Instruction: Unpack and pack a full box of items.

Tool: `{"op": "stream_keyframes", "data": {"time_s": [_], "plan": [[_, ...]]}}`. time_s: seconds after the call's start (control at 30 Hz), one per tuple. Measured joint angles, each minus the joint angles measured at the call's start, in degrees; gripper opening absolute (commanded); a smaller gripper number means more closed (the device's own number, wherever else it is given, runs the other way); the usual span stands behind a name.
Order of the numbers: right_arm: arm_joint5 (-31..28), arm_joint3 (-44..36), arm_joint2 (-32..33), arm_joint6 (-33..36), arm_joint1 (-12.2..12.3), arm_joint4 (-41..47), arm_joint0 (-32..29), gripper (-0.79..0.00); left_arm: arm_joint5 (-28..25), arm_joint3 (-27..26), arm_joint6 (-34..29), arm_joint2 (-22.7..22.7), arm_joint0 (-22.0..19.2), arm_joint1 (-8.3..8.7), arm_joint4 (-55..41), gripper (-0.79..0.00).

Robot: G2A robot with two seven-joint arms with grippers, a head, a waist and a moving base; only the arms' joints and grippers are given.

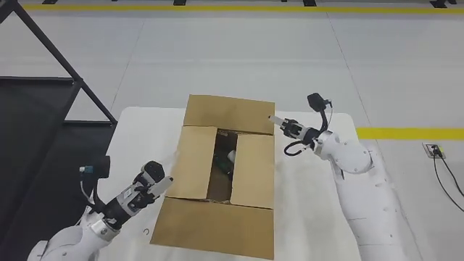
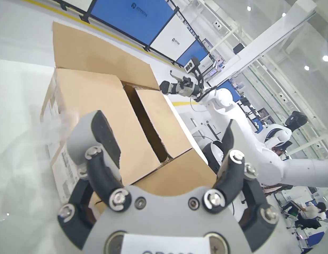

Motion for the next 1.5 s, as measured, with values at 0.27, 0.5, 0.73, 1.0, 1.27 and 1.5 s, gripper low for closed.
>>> {"op": "stream_keyframes", "data": {"time_s": [0.27, 0.5, 0.73, 1.0, 1.27, 1.5], "plan": [[-5.4, 19.3, -3.7, -3.3, -0.9, 4.8, 10.1, 0.000, -1.8, 2.3, -14.2, -5.5, 3.9, 1.62, -6.9, 0.000], [-12.1, 28.5, -4.0, -1.8, -0.9, 10.3, 15.7, 0.000, -1.4, 4.1, -25.5, -8.7, 6.0, 2.96, -14.6, 0.000], [-16.0, 29.4, -4.2, 0.7, -0.5, 13.4, 17.3, 0.000, -1.3, 5.0, -34.6, -9.3, 6.6, 4.22, -14.7, 0.000], [-16.8, 25.1, -5.3, 1.1, 0.1, 13.6, 16.1, 0.000, 0.1, 4.8, -39.0, -7.1, 7.3, 5.63, -17.4, 0.000], [-15.9, 15.0, -6.9, 2.2, 0.7, 12.8, 12.2, 0.000, 0.5, 4.9, -39.4, -4.4, 5.7, 7.02, -28.4, 0.000], [-12.0, 1.9, -6.9, 3.2, 1.8, 11.5, 6.5, 0.000, -1.8, 5.6, -35.1, -4.0, 4.6, 7.56, -30.7, 0.000]]}}
